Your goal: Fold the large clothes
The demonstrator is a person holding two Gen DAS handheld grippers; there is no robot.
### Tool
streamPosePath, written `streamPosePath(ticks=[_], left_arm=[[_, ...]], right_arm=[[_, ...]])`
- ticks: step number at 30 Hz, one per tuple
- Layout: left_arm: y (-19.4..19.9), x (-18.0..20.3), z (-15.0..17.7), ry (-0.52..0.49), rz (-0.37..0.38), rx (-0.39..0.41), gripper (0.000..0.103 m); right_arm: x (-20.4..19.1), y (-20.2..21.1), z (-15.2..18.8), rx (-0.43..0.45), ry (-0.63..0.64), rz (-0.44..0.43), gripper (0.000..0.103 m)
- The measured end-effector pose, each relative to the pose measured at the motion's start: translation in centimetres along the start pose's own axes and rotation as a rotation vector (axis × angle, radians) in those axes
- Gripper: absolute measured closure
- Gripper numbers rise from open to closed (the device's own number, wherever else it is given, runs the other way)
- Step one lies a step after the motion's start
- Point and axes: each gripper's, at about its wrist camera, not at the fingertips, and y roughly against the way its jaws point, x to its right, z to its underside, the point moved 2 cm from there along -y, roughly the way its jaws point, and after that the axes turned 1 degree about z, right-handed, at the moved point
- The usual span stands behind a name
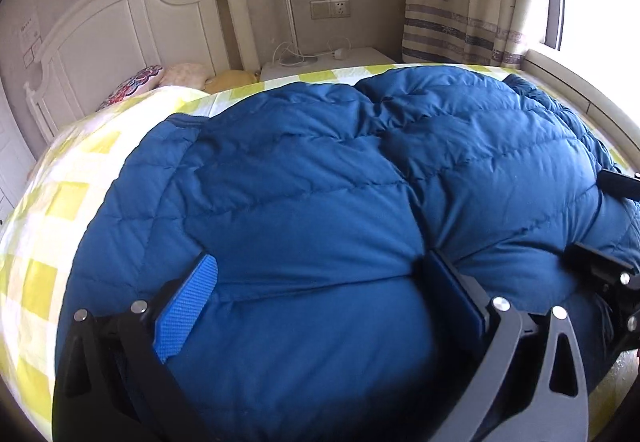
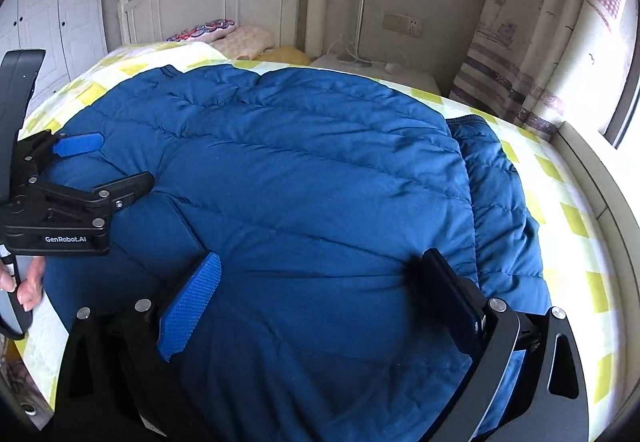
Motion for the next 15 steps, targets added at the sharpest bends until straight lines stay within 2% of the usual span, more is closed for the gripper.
streamPosePath(ticks=[4, 6, 8, 11, 12, 14, 15], left_arm=[[2.2, -3.3, 0.6, 0.081, -0.014, -0.003, 0.002], [3.7, -6.1, 0.5, 0.125, -0.101, 0.026, 0.002], [3.3, -8.6, 1.5, 0.163, -0.169, 0.002, 0.002], [2.6, -11.2, 3.1, 0.221, -0.097, -0.001, 0.002], [2.8, -11.4, 3.4, 0.228, -0.105, -0.006, 0.002], [4.0, -10.7, 3.3, 0.233, -0.166, -0.007, 0.004], [4.8, -10.0, 3.1, 0.223, -0.166, 0.011, 0.005]], right_arm=[[2.7, 1.5, 0.6, -0.008, -0.055, 0.025, 0.007], [4.2, 2.0, 1.3, -0.004, -0.095, 0.054, 0.007], [5.9, 2.5, 2.2, -0.002, -0.142, 0.064, 0.006], [7.2, 2.2, 3.2, -0.004, -0.202, 0.026, 0.005], [7.3, 2.3, 3.2, -0.005, -0.212, 0.030, 0.005], [6.6, 3.0, 2.9, 0.000, -0.200, 0.094, 0.006], [5.9, 3.7, 2.6, 0.018, -0.175, 0.118, 0.006]])
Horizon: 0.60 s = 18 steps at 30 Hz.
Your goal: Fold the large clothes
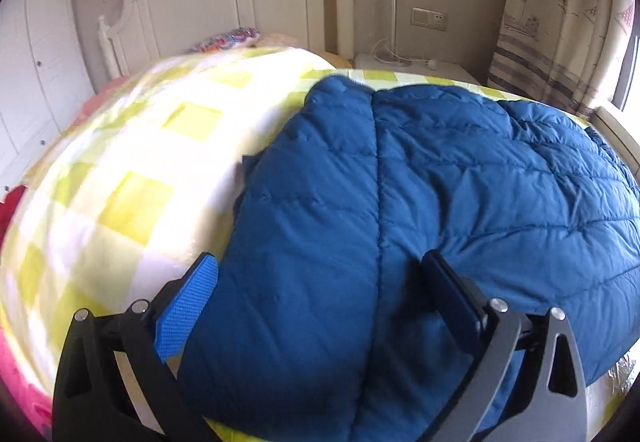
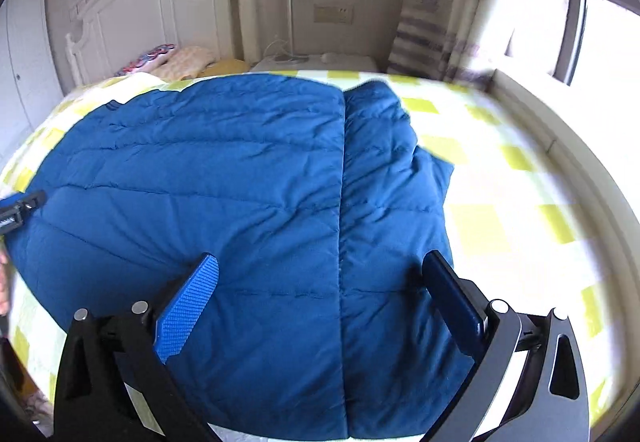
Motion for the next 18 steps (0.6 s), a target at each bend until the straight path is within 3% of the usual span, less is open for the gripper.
streamPosePath(ticks=[3, 5, 7, 9, 13, 18], left_arm=[[3.9, 4.1, 0.3, -0.098, 0.111, 0.109, 0.003], [5.4, 6.8, 1.6, -0.195, 0.121, 0.141, 0.003], [4.9, 9.6, 2.8, -0.277, 0.155, 0.109, 0.002], [3.4, 11.5, 4.5, -0.329, 0.107, 0.074, 0.002], [2.3, 10.3, 4.5, -0.277, 0.187, 0.006, 0.002], [3.0, 7.7, 3.7, -0.217, 0.180, -0.006, 0.002]], right_arm=[[-2.9, 2.5, 0.1, 0.080, 0.078, -0.078, 0.006], [-5.5, 3.4, 0.7, 0.098, 0.145, -0.122, 0.006], [-7.7, 3.3, 1.4, 0.090, 0.210, -0.144, 0.006], [-9.5, 1.9, 2.5, 0.059, 0.275, -0.119, 0.005], [-9.2, 1.1, 2.8, 0.030, 0.275, -0.130, 0.005], [-7.4, 2.0, 2.8, 0.022, 0.248, -0.146, 0.006]])
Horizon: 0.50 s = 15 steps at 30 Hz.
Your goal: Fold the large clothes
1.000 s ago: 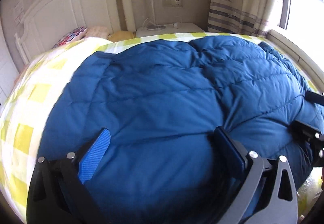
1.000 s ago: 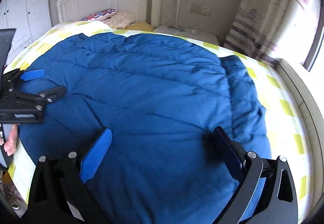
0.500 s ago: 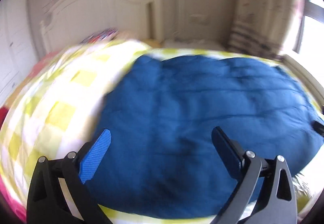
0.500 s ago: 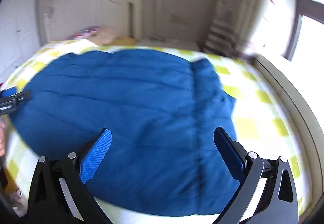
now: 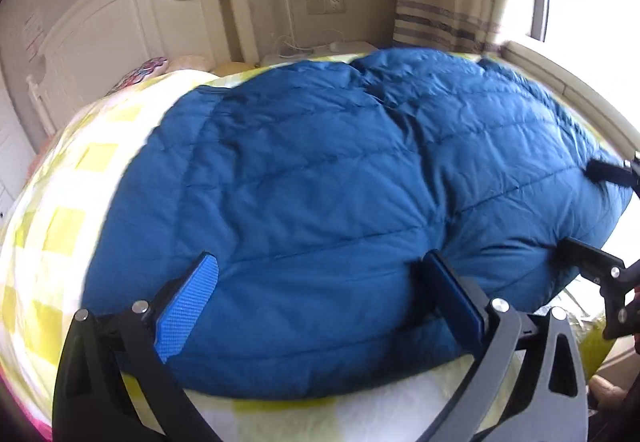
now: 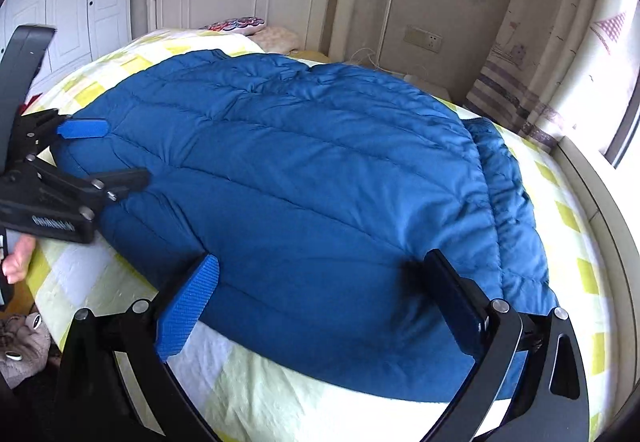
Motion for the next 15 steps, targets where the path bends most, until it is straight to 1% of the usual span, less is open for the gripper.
streamPosePath(ticks=[1, 3, 5, 6, 7, 10, 11, 13, 15], left_arm=[[0.4, -0.9, 0.0, 0.020, -0.020, 0.019, 0.002], [0.8, -3.3, 0.6, 0.084, -0.074, 0.045, 0.002], [0.0, -5.2, 1.1, 0.143, -0.086, 0.019, 0.002], [-0.5, -6.0, 1.4, 0.152, -0.074, 0.020, 0.002], [-0.6, -6.1, 1.5, 0.141, -0.076, 0.025, 0.002], [-0.9, -5.7, 1.3, 0.112, -0.114, 0.004, 0.002], [-1.1, -5.6, 1.2, 0.108, -0.122, 0.001, 0.002], [-1.6, -5.6, 0.9, 0.113, -0.117, 0.001, 0.002], [-1.6, -5.8, 0.9, 0.123, -0.101, -0.001, 0.002]], right_arm=[[0.6, 0.4, 0.2, 0.004, -0.017, -0.002, 0.006], [2.3, 1.2, 1.2, 0.010, -0.064, 0.033, 0.006], [4.0, 1.8, 2.3, 0.013, -0.110, 0.039, 0.006], [4.9, 1.9, 2.9, 0.002, -0.134, 0.046, 0.006], [5.6, 2.0, 3.4, -0.002, -0.158, 0.049, 0.006], [7.2, 3.2, 4.5, 0.009, -0.228, 0.050, 0.007], [7.8, 4.0, 4.9, 0.029, -0.266, 0.049, 0.007], [9.3, 5.3, 5.9, 0.064, -0.377, 0.001, 0.007], [11.2, 6.1, 7.7, 0.061, -0.545, -0.079, 0.007]])
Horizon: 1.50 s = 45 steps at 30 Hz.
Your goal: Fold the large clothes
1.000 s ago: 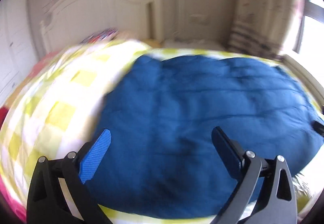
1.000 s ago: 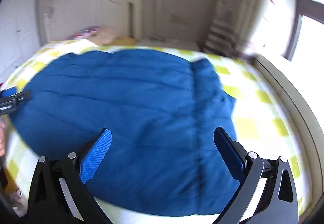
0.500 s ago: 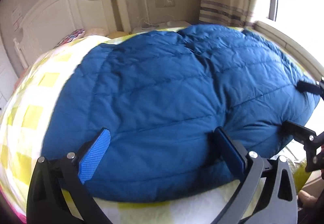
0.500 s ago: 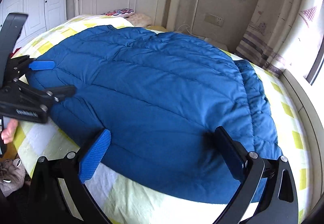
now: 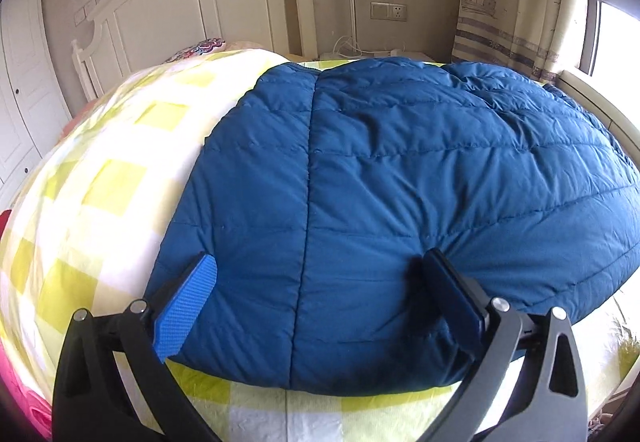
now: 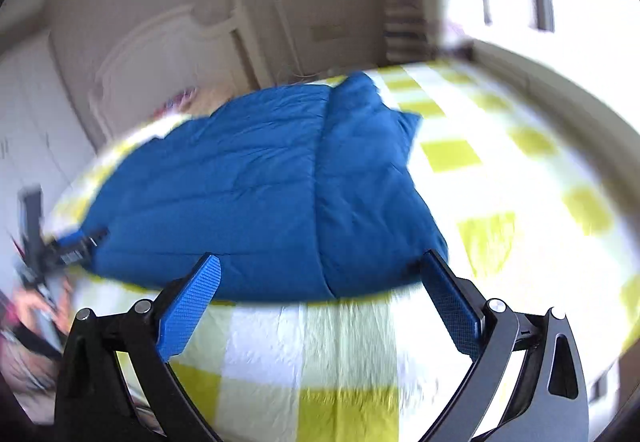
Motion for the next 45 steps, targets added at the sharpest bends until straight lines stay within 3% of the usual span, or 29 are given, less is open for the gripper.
streamPosePath(ticks=[3, 4, 11, 15, 17, 22, 25, 27, 30, 33, 36, 38, 42, 45], left_arm=[[0.5, -0.3, 0.6, -0.002, -0.004, 0.001, 0.002], [0.5, -0.3, 0.6, -0.003, -0.006, 0.001, 0.002], [0.5, -0.2, 0.7, -0.006, -0.008, 0.000, 0.002], [0.4, -0.2, 0.7, -0.008, -0.003, -0.003, 0.002], [0.4, -0.1, 0.7, -0.009, -0.001, -0.002, 0.002], [0.6, 0.2, 0.7, -0.006, -0.004, 0.004, 0.002], [1.8, 0.9, 0.8, -0.008, -0.010, 0.019, 0.003], [3.9, 3.0, -0.1, -0.039, 0.081, 0.053, 0.004], [7.3, 7.4, -2.4, -0.164, 0.070, 0.166, 0.003], [7.7, 11.1, -5.1, -0.247, 0.114, 0.164, 0.002], [5.6, 14.1, -8.1, -0.279, 0.101, 0.136, 0.002], [2.6, 16.1, -10.8, -0.257, 0.131, 0.064, 0.002], [-4.4, 18.4, -15.4, -0.189, 0.061, -0.059, 0.003], [-10.2, 19.8, -16.5, -0.183, -0.018, -0.164, 0.003]], right_arm=[[2.3, -0.1, 1.0, -0.057, -0.142, -0.089, 0.013], [2.5, -0.4, 1.2, -0.069, -0.155, -0.101, 0.018], [1.2, -3.9, -0.4, -0.085, -0.205, -0.127, 0.017], [2.0, -6.2, -2.8, -0.020, -0.369, -0.142, 0.017], [2.0, -7.3, -3.9, 0.026, -0.393, -0.094, 0.017], [1.8, -7.5, -3.9, 0.086, -0.389, -0.152, 0.068], [2.6, -5.0, -3.3, 0.136, -0.401, -0.208, 0.075], [2.4, -3.9, -3.0, 0.149, -0.397, -0.212, 0.076], [2.9, -2.3, -2.9, 0.186, -0.420, -0.238, 0.076], [4.0, -0.3, -3.5, 0.236, -0.442, -0.270, 0.076], [5.5, 2.1, -4.3, 0.293, -0.448, -0.269, 0.076], [6.5, 3.2, -4.5, 0.317, -0.458, -0.257, 0.076], [7.8, 4.5, -4.1, 0.325, -0.464, -0.239, 0.076], [7.3, 5.2, -3.9, 0.322, -0.415, -0.219, 0.076]])
